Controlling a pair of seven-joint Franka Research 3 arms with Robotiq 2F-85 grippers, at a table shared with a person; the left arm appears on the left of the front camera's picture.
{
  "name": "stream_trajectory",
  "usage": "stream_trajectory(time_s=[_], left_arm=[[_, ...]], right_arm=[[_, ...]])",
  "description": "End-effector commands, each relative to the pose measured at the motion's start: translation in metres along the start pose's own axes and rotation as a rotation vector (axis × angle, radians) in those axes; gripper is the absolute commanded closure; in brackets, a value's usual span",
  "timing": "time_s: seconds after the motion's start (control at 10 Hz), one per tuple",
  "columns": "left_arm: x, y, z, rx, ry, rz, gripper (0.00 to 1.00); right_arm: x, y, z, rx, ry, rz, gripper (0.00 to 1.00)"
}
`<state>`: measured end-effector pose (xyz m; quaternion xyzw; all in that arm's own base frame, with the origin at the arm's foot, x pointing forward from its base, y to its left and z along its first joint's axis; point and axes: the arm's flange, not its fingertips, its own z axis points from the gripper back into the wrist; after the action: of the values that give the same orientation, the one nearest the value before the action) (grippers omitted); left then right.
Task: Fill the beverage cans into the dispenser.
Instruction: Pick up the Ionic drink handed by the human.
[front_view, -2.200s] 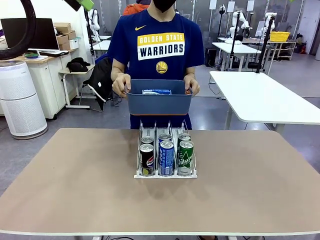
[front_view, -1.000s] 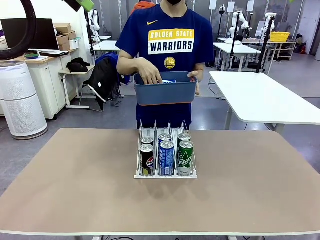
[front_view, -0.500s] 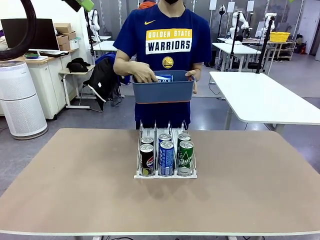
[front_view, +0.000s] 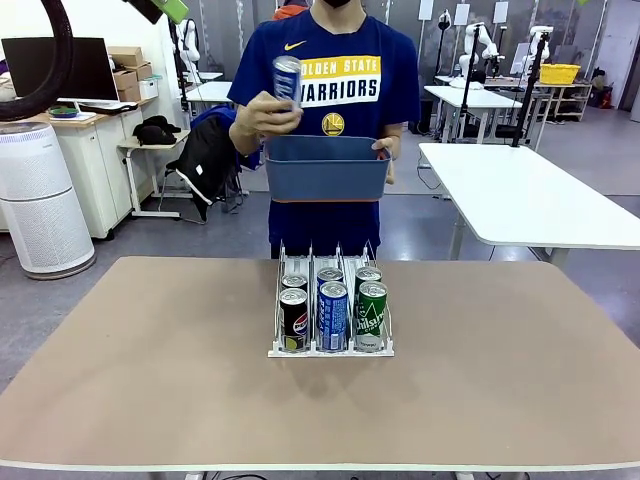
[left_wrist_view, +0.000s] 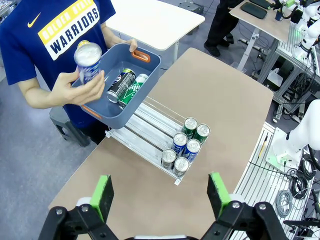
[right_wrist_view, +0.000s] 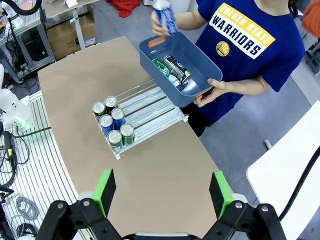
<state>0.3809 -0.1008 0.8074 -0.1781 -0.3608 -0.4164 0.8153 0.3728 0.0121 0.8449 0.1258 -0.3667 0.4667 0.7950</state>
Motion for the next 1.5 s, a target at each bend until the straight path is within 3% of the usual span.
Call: stream_trajectory(time_s=[0.0,1.4], left_arm=[[-0.0019,0.0005,0.0011,0.004,0.0,0.009,0.0],[-0.0019,0.0005,0.0011,0.004,0.0,0.009,0.0]], right_arm=[[0.0005,0.0003,0.0011,0.001,-0.005,0.0,0.0],[0.0005,0.0003,0.0011,0.001,-0.005,0.0,0.0]])
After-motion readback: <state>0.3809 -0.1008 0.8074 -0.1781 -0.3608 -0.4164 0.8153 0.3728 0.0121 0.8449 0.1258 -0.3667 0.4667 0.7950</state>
